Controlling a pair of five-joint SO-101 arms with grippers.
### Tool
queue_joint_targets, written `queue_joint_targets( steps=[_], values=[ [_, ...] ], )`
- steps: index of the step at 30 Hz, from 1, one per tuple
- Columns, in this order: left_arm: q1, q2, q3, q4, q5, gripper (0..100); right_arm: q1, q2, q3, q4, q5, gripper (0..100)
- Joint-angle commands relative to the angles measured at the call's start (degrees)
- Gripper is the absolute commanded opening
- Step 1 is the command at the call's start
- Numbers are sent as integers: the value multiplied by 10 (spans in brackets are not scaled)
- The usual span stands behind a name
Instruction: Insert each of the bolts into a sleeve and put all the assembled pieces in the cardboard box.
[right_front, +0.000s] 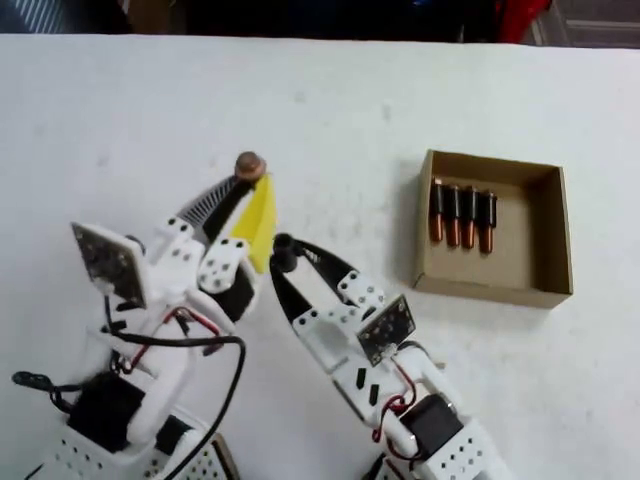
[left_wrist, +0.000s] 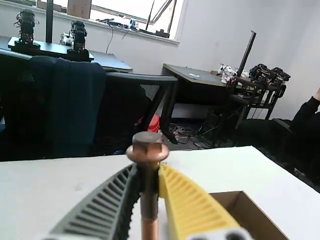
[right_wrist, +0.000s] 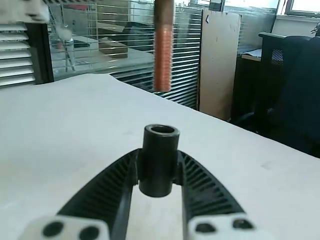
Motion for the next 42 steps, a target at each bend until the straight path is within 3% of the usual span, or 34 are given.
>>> queue_joint_targets(
  steps=[1,17,23,42],
  values=[
    [9,-9,4,-21,7,22,-1,-5,4,1,1,17],
    [11,-7,6,-16,11,22,-1,-5,4,3,2,17],
    [47,-7,7,-17,8,22,-1,-5,4,3,2,17],
    [11,-9,28,-15,-10,22,-1,-5,4,3,2,17]
  ],
)
